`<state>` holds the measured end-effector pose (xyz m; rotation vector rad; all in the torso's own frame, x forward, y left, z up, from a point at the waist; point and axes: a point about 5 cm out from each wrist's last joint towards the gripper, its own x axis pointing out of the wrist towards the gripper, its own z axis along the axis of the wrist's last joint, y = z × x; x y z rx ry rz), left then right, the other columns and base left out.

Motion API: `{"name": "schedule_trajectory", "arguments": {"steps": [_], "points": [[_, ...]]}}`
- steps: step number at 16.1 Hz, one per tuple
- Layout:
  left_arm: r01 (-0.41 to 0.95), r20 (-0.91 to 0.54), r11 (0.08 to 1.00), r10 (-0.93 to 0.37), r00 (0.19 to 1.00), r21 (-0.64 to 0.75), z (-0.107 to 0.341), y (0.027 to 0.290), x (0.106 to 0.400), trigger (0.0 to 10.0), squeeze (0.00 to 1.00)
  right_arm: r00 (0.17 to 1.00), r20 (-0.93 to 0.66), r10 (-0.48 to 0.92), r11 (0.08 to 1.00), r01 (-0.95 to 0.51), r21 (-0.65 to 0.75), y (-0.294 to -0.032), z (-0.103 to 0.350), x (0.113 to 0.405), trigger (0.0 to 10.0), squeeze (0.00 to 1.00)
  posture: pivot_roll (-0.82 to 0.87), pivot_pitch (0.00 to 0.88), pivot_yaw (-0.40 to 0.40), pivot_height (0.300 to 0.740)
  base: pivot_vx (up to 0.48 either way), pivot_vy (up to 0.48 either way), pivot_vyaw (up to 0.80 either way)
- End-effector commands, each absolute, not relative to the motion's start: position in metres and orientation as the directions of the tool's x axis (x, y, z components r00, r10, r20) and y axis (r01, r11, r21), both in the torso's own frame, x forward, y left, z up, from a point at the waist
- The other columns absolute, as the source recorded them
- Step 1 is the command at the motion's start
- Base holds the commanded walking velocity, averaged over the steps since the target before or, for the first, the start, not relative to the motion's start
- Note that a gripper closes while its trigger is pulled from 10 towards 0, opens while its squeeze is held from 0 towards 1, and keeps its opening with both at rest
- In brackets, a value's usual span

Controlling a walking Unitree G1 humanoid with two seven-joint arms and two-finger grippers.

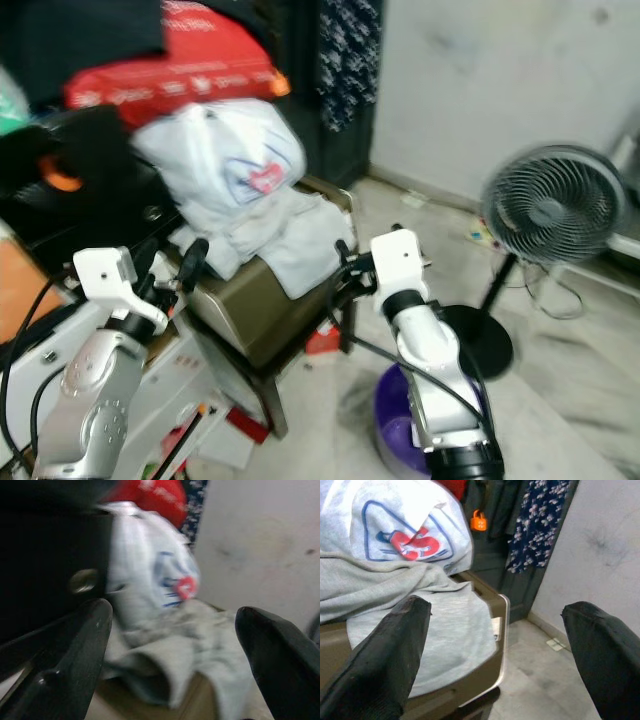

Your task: Clean up the room

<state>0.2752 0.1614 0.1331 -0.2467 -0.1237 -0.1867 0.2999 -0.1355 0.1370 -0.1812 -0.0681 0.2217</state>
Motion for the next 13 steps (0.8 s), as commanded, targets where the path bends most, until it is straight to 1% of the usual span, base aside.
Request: {"name": "schedule_trajectory", "arguments": {"steps": [1, 5, 8, 13], "points": [[0.191, 0.139, 0.957, -0.164, 0.977, -0.217, 0.1333, 0.1644, 0.2757, 10.0, 0.0, 0.969, 0.054, 0.242, 0.957, -0.229, -0.178, -0.1299, 0.1391, 0.3005, 10.0, 0.0, -0.03, 0.0, 0.025, 0.74, 0.0, 0.0, 0.8], [0.196, 0.141, 0.957, -0.168, 0.976, -0.212, 0.1344, 0.1637, 0.2773, 10.0, 0.0, 0.968, 0.056, 0.244, 0.957, -0.231, -0.178, -0.1296, 0.1393, 0.3018, 10.0, 0.0, -0.03, 0.0, 0.021, 0.74, 0.0, 0.0, 0.8], [0.182, 0.112, 0.963, -0.162, 0.98, -0.201, 0.1308, 0.1628, 0.278, 10.0, 0.0, 0.968, 0.056, 0.246, 0.956, -0.232, -0.179, -0.1295, 0.1394, 0.3039, 10.0, 0.0, -0.02, 0.0, 0.018, 0.74, 0.0, 0.0, 0.71], [0.185, 0.115, 0.965, -0.165, 0.98, -0.187, 0.1311, 0.162, 0.2796, 10.0, 0.0, 0.968, 0.059, 0.244, 0.958, -0.231, -0.171, -0.1288, 0.1398, 0.3043, 10.0, 0.0, -0.03, 0.0, 0.023, 0.74, 0.0, 0.0, 0.0]]}}
